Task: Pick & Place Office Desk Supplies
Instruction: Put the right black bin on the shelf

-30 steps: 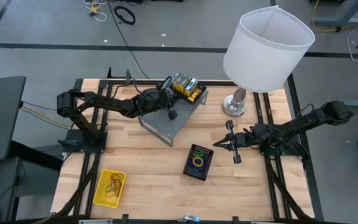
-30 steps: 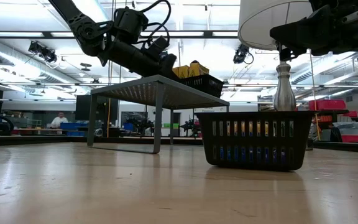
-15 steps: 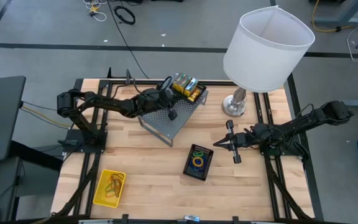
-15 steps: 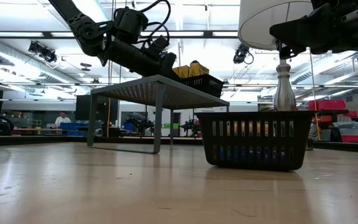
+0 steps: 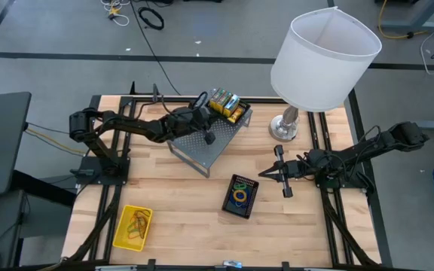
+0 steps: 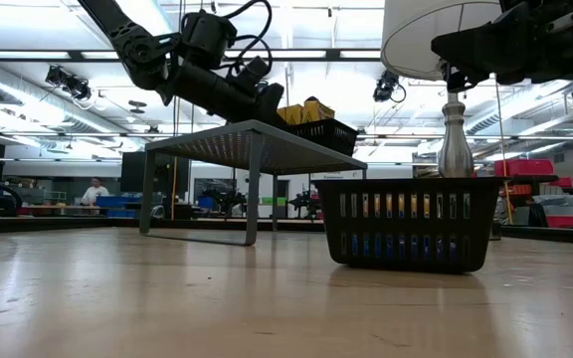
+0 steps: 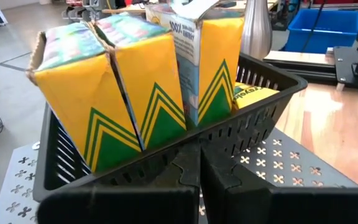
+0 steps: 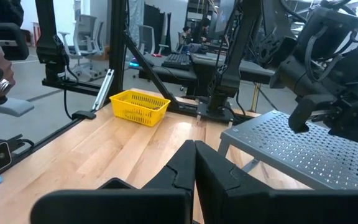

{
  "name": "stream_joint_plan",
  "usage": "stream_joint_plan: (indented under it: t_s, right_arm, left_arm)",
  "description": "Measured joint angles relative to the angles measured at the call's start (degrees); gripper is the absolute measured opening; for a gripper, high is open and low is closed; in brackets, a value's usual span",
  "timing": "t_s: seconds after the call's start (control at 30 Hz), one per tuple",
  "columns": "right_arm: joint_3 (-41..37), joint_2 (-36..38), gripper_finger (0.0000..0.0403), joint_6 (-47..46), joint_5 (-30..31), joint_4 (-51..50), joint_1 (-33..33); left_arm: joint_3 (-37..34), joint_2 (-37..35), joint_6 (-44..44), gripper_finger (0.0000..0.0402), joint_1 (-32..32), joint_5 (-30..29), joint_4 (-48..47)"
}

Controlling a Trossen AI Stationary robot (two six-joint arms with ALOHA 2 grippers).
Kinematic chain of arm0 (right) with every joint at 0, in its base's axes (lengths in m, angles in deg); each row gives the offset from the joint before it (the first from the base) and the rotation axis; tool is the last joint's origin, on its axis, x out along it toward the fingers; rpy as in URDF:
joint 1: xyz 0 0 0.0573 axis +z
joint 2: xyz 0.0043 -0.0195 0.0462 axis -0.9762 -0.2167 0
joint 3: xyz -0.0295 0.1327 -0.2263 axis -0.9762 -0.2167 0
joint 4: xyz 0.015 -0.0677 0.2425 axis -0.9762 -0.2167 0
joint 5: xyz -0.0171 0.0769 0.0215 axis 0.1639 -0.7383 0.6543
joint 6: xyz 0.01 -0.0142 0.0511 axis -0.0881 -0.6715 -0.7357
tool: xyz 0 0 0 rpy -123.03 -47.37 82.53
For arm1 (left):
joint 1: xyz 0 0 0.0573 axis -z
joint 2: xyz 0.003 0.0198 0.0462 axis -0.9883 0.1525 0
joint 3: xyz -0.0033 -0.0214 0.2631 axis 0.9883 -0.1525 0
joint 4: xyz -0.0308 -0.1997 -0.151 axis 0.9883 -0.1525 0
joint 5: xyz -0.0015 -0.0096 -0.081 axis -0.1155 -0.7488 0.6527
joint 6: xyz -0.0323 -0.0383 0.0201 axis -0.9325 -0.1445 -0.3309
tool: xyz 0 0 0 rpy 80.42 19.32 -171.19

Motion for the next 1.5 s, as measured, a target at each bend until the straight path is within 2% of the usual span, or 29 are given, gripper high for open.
stream_joint_plan:
  t_s: [0.57, 0.9, 1.5]
  right_arm:
    - [0.0, 0.0, 0.0018, 0.4, 0.0, 0.1, 0.0]
    - [0.0, 0.0, 0.0004, 1.0, 0.0, 0.4, 0.0]
    - [0.0, 0.0, 0.0008, 0.9, 0.0, 0.4, 0.0]
  left_arm:
    - [1.5, 0.1, -2.5, 0.0001, -0.1, 0.5, -5.7]
    - [1.5, 4.5, -5.2, 0.0001, -0.5, 1.0, -2.2]
    - [2.0, 4.6, -5.9, 0.0001, -2.1, 1.9, -1.8]
